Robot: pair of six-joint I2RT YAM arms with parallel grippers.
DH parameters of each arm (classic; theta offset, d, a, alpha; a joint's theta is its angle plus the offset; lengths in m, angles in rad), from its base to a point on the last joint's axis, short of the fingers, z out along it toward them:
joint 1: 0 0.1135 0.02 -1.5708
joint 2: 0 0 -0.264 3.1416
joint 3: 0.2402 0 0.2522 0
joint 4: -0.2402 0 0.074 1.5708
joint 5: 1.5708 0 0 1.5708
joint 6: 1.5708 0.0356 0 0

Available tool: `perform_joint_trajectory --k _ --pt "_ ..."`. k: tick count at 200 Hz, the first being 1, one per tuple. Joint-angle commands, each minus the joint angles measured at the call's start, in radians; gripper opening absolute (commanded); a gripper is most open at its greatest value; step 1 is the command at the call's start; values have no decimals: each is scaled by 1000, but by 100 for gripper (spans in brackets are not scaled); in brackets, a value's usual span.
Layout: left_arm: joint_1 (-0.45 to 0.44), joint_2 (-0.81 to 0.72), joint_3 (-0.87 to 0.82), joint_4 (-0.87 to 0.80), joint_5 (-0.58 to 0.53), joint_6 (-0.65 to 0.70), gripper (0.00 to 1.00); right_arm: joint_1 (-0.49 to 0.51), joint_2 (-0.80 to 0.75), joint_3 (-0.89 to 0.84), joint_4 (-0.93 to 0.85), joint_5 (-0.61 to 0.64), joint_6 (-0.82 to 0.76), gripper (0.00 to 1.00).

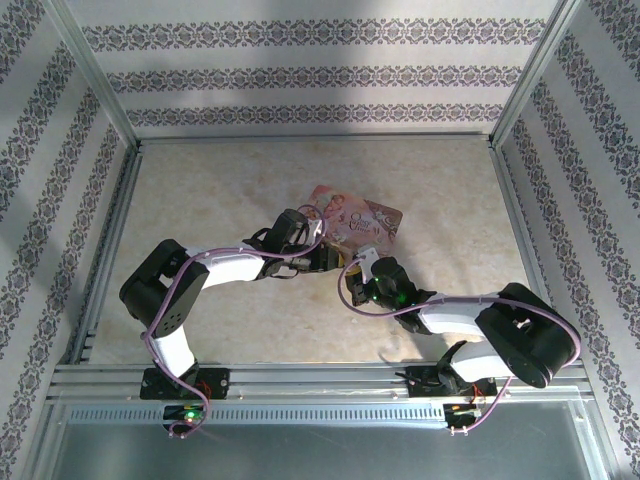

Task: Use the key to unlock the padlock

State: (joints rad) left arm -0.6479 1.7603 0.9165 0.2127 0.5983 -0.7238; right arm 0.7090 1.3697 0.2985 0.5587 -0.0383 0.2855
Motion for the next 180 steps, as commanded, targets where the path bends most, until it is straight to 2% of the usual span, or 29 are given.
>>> perform_joint_trajectory --k 1,180 --pt "-15 -34 6 34 47 -5 18 0 3 39 111 -11 10 0" --pt "-15 -18 13 29 63 -9 18 -63 -25 111 182 -143 24 0"
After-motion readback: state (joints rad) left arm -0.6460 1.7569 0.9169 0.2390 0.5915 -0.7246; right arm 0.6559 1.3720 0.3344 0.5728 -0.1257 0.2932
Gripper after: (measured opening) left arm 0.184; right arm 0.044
